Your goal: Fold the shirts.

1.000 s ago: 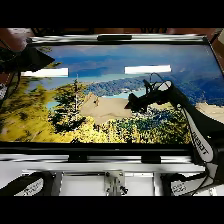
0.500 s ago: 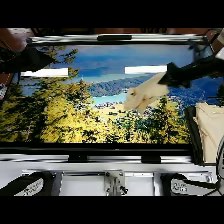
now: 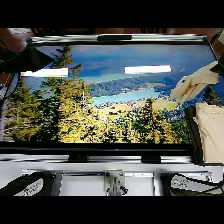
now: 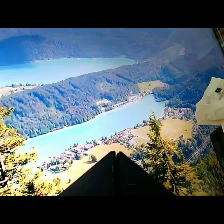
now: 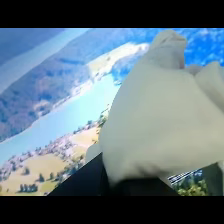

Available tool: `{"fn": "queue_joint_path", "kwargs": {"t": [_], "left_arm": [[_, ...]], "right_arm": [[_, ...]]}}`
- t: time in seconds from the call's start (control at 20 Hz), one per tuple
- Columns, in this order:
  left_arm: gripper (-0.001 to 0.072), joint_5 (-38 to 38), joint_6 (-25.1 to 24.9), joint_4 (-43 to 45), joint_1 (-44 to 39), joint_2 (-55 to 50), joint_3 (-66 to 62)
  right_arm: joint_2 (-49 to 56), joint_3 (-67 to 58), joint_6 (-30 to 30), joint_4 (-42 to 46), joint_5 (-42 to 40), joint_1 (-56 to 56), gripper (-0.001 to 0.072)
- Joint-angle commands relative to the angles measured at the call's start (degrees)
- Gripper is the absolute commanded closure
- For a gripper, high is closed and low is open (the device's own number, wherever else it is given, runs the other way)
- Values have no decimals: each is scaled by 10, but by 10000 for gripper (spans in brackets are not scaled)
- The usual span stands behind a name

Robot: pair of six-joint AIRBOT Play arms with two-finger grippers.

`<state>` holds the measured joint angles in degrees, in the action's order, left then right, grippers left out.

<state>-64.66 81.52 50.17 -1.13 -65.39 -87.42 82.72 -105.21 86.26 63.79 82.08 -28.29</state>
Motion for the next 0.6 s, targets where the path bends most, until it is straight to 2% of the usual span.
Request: {"fn": "queue_joint_path", "kwargs": {"t": [0.0,0.2,0.4,0.55], "left_arm": [[673,0,2,0,0,0,0],[673,0,2,0,0,0,0],[673,0,2,0,-2,0,0],[673,0,1,0,-6,0,0]], "right_arm": [[6,-4,-22,42,-45,-40,652],[5,-4,-32,109,6,-77,652],[-2,-4,-32,119,78,-124,652],[-21,-4,-12,172,139,-143,652]]}}
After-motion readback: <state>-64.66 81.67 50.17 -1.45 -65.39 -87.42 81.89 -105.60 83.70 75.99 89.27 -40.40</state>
